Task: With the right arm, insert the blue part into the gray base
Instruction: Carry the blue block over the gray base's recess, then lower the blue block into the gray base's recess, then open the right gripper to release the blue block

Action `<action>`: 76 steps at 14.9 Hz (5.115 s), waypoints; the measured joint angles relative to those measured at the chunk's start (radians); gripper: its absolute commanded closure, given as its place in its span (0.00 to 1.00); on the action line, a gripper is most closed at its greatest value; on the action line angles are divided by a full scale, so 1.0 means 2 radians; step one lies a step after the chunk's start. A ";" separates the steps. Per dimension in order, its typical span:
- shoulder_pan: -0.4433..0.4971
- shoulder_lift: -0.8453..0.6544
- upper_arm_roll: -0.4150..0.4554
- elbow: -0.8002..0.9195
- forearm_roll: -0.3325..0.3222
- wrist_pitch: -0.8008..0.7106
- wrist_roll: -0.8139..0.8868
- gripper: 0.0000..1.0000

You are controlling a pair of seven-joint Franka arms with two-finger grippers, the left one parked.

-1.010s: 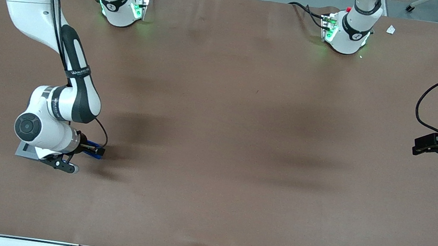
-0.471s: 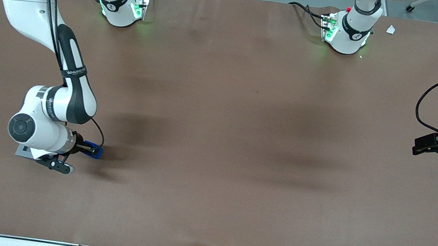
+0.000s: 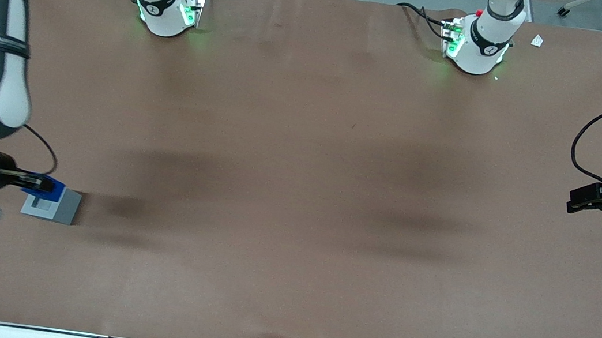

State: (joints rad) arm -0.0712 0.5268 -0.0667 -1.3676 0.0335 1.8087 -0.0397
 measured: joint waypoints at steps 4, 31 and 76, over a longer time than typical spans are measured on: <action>-0.030 0.017 0.000 -0.003 0.000 0.031 -0.042 1.00; -0.063 0.151 0.007 0.128 0.019 -0.022 -0.005 1.00; -0.059 0.156 0.008 0.116 -0.001 0.005 -0.057 1.00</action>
State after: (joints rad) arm -0.1886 0.8379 -0.0515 -1.1364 0.0317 1.8195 -0.1541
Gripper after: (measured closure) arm 0.489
